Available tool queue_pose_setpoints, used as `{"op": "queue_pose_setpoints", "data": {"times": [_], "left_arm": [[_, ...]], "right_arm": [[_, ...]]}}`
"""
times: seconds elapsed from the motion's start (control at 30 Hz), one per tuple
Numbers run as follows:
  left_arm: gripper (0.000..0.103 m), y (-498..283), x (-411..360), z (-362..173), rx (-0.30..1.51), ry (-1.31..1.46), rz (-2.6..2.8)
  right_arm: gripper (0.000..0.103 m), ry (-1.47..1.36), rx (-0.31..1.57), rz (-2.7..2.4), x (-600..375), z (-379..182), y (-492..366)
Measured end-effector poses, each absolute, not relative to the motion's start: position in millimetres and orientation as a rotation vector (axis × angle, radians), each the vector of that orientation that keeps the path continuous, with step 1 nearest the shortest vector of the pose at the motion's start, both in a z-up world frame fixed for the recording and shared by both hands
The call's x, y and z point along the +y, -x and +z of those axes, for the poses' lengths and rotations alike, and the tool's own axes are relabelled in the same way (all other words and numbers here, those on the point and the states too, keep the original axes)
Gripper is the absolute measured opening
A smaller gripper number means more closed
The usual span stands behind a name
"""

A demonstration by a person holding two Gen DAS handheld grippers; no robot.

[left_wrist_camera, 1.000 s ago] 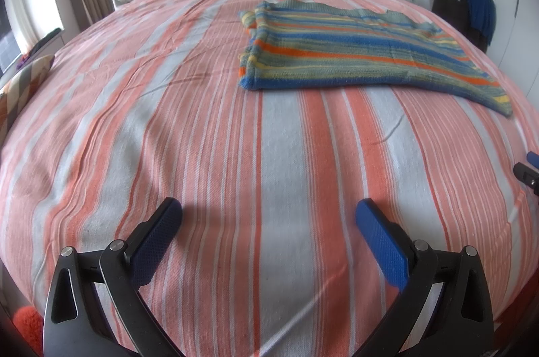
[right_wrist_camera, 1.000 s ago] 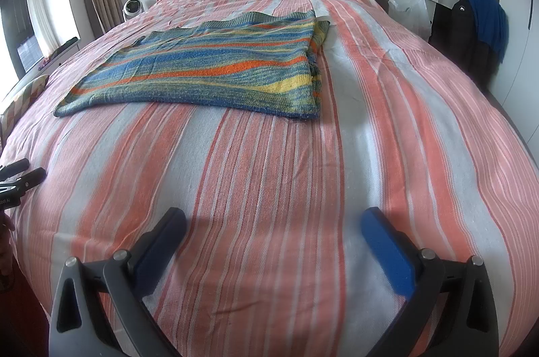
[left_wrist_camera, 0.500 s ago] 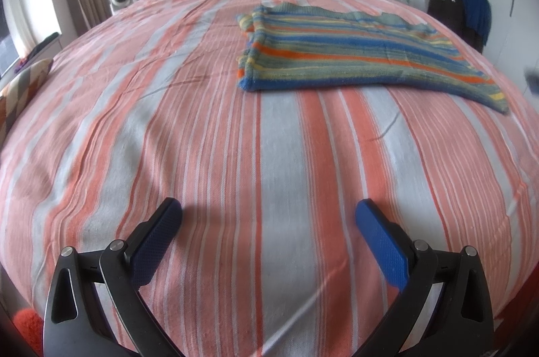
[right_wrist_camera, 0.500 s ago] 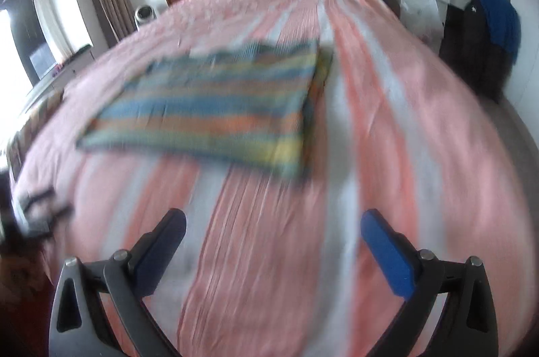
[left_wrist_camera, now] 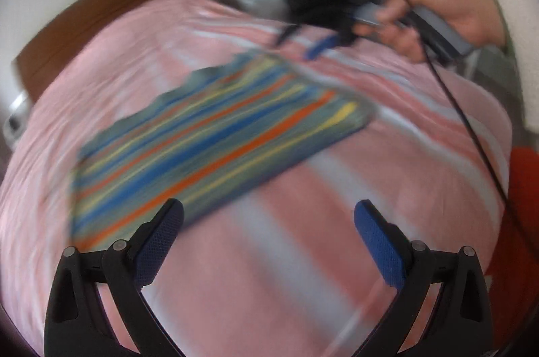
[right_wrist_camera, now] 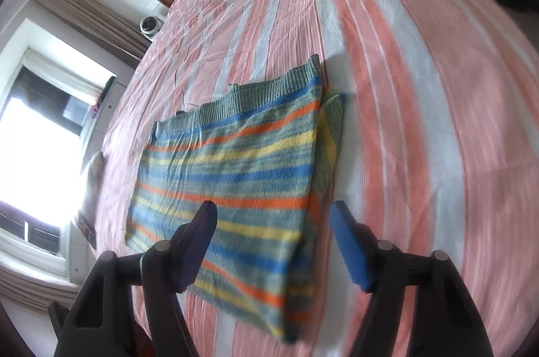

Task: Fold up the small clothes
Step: 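Move both tools to one edge of the folded sweater and grasp it, then lift the grasped edge with both tools and fold it over the other half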

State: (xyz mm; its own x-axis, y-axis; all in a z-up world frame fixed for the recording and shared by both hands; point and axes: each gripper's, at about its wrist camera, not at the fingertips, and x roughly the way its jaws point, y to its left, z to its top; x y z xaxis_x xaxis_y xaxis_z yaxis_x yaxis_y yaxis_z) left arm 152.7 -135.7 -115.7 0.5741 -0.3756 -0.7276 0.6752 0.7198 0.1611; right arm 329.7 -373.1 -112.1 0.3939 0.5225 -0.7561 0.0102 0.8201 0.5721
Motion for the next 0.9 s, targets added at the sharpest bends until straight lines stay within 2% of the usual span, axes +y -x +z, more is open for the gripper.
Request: {"op": "queue_pose_setpoints", "data": {"times": [0.03, 0.1, 0.27, 0.33, 0.37, 0.4, 0.43, 0.47, 0.5, 0.7, 0.9], "left_arm": [[0.093, -164.3, -159.9, -127.0, 0.746, -0.488, -0.655], [0.077, -181.0, -190.0, -144.3, 0.796, -0.531, -0.660], [0.077, -187.1, -226.5, -147.5, 0.777, -0.524, -0.725], [0.066, -185.4, -241.9, -149.9, 0.753, -0.567, -0.754], [0.051, -185.7, -246.4, -151.0, 0.751, -0.578, -0.765], [0.027, -187.4, -249.4, -152.5, 0.756, -0.577, -0.767], [0.017, -189.6, -249.5, -152.6, 0.757, -0.571, -0.744], [0.012, -191.8, -245.1, -150.5, 0.756, -0.547, -0.723], [0.010, -194.2, -236.6, -146.5, 0.763, -0.489, -0.731], [0.009, -192.8, -142.3, -106.5, 0.732, -0.137, -0.672], [0.008, -194.5, -16.2, -87.8, 0.742, 0.137, -0.486]], "right_arm": [[0.064, -0.551, 1.138, 0.345, -374.4, -116.2, -335.3], [0.064, -0.564, 1.155, 0.344, -380.6, -124.6, -346.2], [0.062, -0.619, 1.191, 0.355, -396.9, -144.9, -379.8], [0.059, -0.649, 1.185, 0.382, -398.6, -150.8, -393.6], [0.058, -0.660, 1.186, 0.397, -397.3, -153.2, -398.9], [0.054, -0.664, 1.191, 0.410, -394.6, -155.6, -405.0], [0.043, -0.646, 1.201, 0.414, -388.9, -157.8, -411.7], [0.033, -0.619, 1.209, 0.403, -384.5, -158.9, -415.7], [0.010, -0.571, 1.215, 0.375, -380.3, -158.2, -419.7], [0.010, -0.455, 1.113, 0.414, -350.5, -106.4, -414.3], [0.010, -0.361, 1.052, 0.575, -249.5, -50.0, -423.1]]}}
